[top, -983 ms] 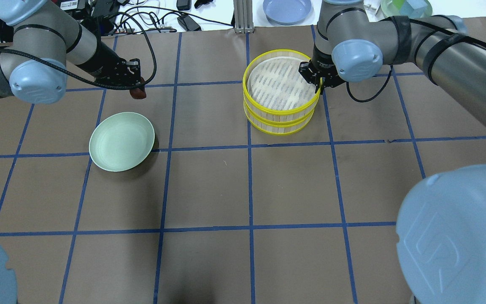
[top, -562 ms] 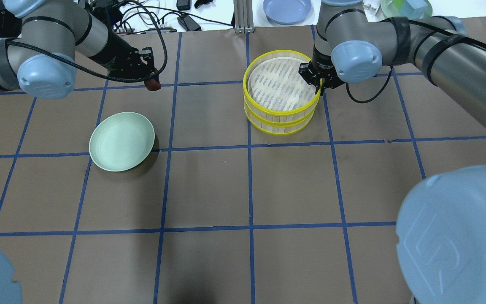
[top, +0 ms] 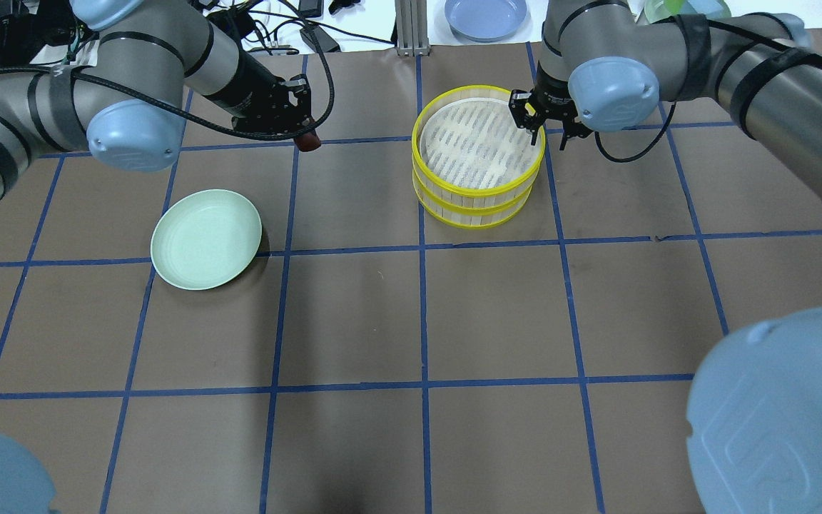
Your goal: Stack buns with steamer
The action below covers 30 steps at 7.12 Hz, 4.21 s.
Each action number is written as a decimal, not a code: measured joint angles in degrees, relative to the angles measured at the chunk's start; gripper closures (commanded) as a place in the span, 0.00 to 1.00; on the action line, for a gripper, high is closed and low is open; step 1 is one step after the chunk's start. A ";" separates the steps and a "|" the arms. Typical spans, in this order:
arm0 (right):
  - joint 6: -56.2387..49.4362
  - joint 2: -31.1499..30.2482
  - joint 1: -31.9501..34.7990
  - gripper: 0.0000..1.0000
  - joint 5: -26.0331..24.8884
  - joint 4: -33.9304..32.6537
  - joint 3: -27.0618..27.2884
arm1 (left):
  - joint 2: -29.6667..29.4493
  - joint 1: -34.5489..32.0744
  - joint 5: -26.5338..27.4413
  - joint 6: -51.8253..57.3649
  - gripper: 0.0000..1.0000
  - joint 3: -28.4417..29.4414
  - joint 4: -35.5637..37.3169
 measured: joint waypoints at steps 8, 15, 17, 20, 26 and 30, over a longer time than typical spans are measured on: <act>-21.66 -22.67 -0.44 0.00 3.50 19.90 0.51 | -11.98 -11.62 -11.79 -30.77 0.00 0.62 23.18; -23.11 -23.30 -0.96 0.00 3.69 18.65 0.53 | -10.28 -11.85 -9.49 -30.91 0.00 3.97 19.58; -23.06 -23.36 -1.00 0.00 3.58 18.85 0.55 | -6.76 -8.86 -3.23 -17.10 0.00 6.23 7.23; -23.03 -23.37 -1.00 0.00 3.49 18.77 0.55 | 0.89 -1.66 10.03 7.69 0.00 6.87 -12.21; -23.03 -23.29 -0.89 0.00 3.54 18.52 0.58 | 15.49 4.16 25.52 18.92 0.00 6.06 -32.92; -23.09 -23.32 -0.93 0.00 3.56 18.54 0.58 | 16.84 4.90 25.22 19.04 0.00 4.35 -33.43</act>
